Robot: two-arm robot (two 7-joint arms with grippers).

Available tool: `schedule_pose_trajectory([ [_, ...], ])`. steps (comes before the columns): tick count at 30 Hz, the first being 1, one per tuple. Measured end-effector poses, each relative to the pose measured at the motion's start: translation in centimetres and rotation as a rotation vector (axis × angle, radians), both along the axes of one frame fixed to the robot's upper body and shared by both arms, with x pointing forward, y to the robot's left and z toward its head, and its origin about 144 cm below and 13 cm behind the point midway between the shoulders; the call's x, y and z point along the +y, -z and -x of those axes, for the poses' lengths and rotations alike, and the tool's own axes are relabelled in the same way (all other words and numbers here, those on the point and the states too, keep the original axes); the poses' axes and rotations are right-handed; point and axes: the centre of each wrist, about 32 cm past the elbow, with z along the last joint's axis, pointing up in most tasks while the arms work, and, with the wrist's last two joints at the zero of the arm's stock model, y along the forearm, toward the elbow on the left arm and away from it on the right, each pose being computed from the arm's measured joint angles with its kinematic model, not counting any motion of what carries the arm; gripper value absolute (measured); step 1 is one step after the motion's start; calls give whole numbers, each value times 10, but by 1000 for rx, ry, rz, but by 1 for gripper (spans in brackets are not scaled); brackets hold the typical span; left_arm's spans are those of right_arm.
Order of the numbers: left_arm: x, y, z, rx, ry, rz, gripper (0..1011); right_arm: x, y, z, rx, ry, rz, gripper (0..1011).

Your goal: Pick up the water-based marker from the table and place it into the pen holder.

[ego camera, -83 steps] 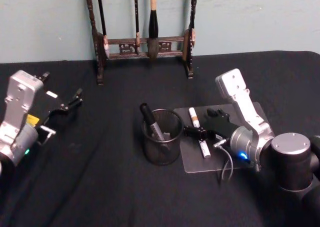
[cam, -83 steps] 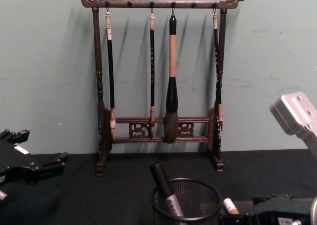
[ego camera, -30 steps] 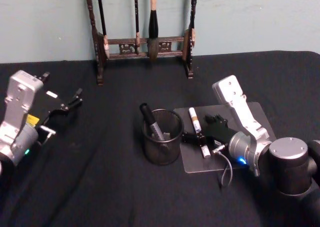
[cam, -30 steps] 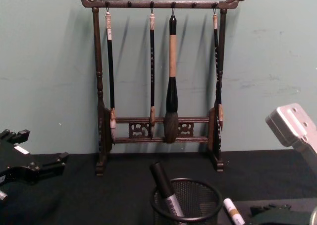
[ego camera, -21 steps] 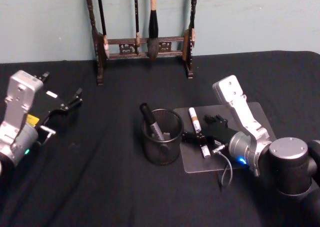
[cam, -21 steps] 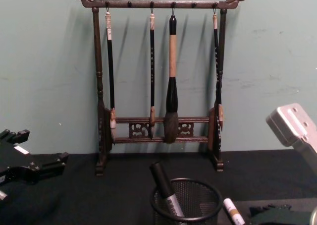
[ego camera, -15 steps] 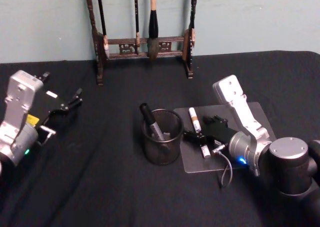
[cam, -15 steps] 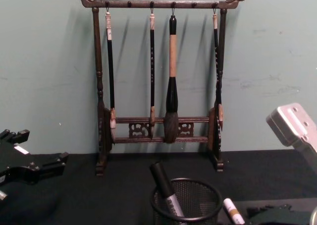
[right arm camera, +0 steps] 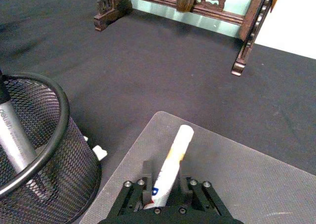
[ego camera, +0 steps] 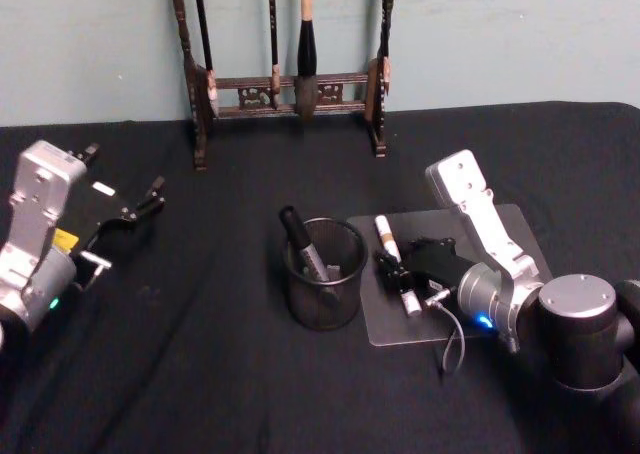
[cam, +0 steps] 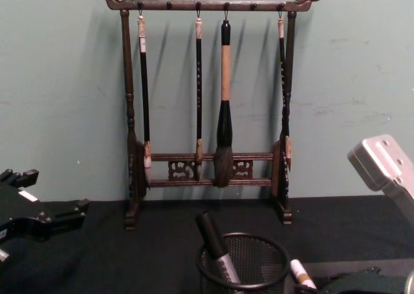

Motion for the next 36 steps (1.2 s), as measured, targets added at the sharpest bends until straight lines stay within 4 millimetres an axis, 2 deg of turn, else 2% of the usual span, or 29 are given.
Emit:
schedule_pose_trajectory([
  [5, 0, 0, 0, 0, 0, 0, 1001, 0, 0, 0, 0, 0, -1, 201],
  [8, 0, 0, 0, 0, 0, 0, 1001, 0, 0, 0, 0, 0, -1, 165],
  [24, 0, 0, 0, 0, 0, 0, 1001, -4, -3, 0, -33, -10, -40, 164],
  [36, 0, 0, 0, 0, 0, 0, 1001, -19, -8, 5, -288, -39, -223, 165],
])
